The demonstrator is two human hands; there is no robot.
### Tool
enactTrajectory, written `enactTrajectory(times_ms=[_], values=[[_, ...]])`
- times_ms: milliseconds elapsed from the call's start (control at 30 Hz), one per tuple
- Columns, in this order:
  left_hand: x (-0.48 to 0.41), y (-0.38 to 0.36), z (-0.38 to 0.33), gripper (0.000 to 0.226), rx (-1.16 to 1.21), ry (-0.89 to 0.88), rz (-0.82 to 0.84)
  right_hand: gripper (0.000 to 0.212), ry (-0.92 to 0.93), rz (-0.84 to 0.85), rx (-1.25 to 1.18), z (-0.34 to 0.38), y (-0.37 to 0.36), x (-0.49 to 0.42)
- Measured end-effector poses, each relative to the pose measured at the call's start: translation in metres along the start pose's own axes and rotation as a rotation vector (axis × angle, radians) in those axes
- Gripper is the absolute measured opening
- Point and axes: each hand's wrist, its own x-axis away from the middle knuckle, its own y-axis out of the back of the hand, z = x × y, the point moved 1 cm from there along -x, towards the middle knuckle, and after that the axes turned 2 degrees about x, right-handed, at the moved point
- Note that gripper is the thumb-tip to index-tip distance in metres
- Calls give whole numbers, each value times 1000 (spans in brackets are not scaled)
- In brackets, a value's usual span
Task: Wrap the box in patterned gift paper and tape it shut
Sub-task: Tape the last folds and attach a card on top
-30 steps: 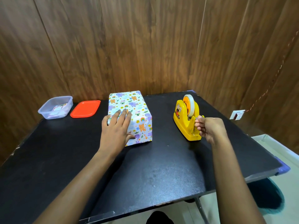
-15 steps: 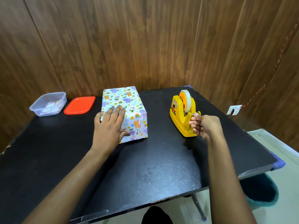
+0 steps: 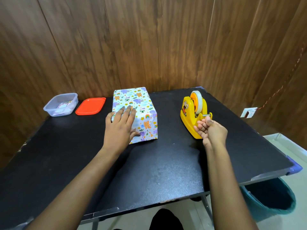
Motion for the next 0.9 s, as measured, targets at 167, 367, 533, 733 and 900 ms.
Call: enactTrajectory(times_ms=[167, 367, 533, 733, 900], values=[[-1, 2, 0, 89, 7, 7, 0, 24, -128, -38, -155, 8, -6, 2], [-2, 1, -1, 92, 2, 6, -25, 23, -215, 84, -304, -15, 9, 16], [0, 1, -2, 94, 1, 14, -13, 16, 214, 606, 610, -32, -50, 52], [-2, -1, -2, 92, -23, 14, -37, 13, 581, 646, 1097, -76, -71, 57], [-1, -4, -2, 91, -28, 14, -50, 39, 579, 653, 1179, -89, -55, 63]])
